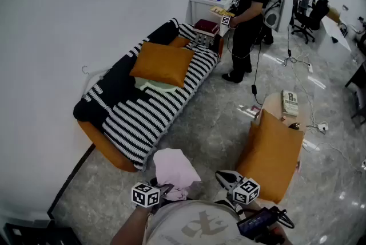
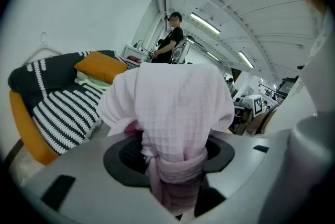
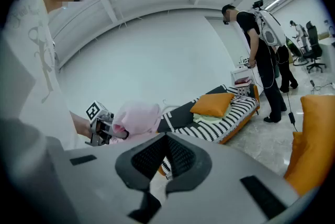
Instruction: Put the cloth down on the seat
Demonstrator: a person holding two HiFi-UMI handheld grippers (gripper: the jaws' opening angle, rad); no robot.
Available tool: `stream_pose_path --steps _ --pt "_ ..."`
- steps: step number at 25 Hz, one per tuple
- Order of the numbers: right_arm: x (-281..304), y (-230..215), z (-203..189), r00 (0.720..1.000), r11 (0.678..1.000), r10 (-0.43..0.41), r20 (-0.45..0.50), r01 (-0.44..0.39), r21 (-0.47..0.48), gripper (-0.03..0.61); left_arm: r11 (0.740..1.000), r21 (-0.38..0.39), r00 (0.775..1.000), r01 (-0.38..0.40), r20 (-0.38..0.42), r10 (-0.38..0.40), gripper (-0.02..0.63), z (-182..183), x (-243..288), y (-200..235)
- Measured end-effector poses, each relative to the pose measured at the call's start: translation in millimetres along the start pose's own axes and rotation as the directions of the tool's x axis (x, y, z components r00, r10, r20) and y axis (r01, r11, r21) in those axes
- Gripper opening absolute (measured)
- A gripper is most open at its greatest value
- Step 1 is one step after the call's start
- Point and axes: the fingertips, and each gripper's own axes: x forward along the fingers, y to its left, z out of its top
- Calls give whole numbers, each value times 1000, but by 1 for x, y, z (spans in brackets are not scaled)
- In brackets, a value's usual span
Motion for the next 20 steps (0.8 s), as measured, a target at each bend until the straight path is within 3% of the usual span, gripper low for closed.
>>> stream_pose_path --steps 5,9,14,20 --pt "-5 6 10 999 999 31 43 -32 16 15 1000 -12 1000 -19 3 19 236 -12 -7 -11" --pt "-6 3 22 989 990 40 141 -59 131 16 997 -31 998 -65 7 66 239 -15 -11 -7" --pt "-4 4 14 996 996 59 63 -63 58 15 991 -50 991 -127 22 128 241 -10 -11 -3" --pt "-8 -4 2 998 996 56 29 -58 69 15 979 -77 980 -189 45 193 242 -10 -13 0"
